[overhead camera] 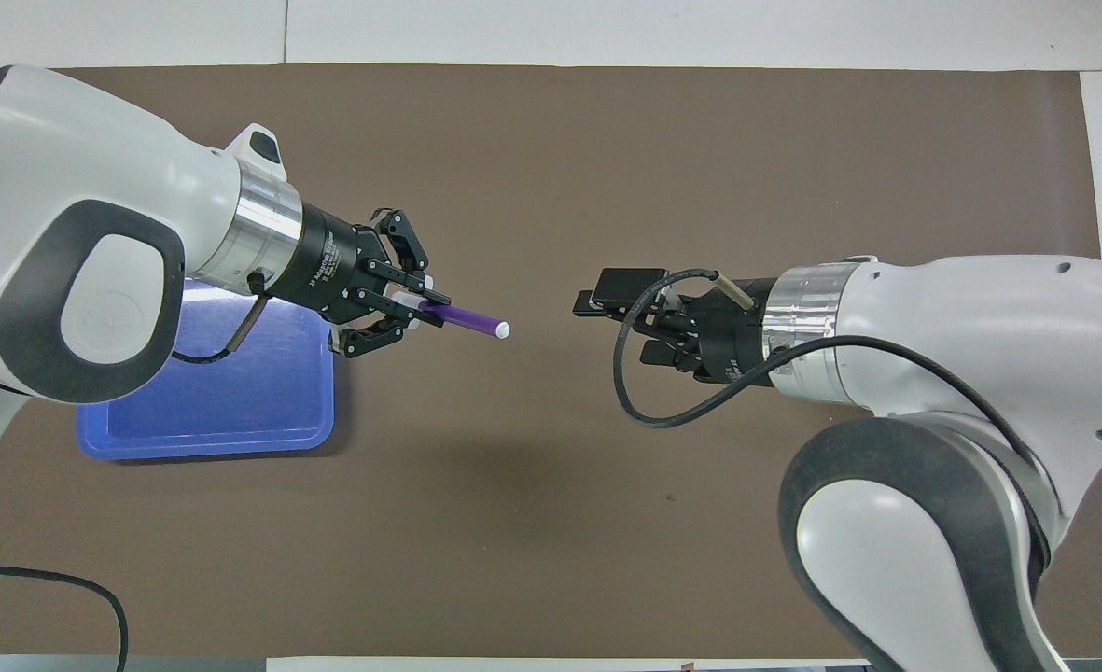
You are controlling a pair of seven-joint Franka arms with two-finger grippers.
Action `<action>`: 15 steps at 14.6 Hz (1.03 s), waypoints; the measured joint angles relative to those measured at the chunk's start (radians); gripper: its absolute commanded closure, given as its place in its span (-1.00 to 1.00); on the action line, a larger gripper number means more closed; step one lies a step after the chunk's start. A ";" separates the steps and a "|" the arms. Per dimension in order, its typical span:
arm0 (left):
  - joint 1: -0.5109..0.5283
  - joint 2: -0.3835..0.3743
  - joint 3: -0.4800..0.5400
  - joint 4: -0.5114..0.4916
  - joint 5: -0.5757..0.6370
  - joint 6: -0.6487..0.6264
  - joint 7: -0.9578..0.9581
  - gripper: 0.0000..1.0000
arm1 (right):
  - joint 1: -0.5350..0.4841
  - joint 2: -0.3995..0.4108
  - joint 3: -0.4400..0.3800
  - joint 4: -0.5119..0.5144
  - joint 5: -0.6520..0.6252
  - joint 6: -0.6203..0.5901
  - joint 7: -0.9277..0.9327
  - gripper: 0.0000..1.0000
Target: Transfer and insert pens with both arms
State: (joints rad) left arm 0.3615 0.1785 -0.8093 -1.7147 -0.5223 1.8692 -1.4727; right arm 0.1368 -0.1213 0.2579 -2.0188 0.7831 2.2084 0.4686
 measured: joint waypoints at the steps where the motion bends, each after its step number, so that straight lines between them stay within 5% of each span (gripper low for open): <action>1: -0.016 -0.002 0.000 -0.012 -0.020 0.033 -0.051 1.00 | 0.002 0.000 0.001 -0.005 0.003 0.008 0.000 -1.00; 8: -0.052 -0.068 -0.002 -0.119 -0.193 0.131 -0.234 1.00 | 0.033 -0.004 0.001 -0.029 0.082 0.074 0.046 -0.93; 15: -0.052 -0.104 -0.001 -0.161 -0.264 0.165 -0.281 1.00 | 0.041 -0.015 0.001 -0.052 0.100 0.108 0.047 -0.37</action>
State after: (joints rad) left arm 0.3098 0.0743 -0.8106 -1.8759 -0.7865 2.0345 -1.7534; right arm 0.1773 -0.1366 0.2592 -2.0705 0.8833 2.3167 0.5158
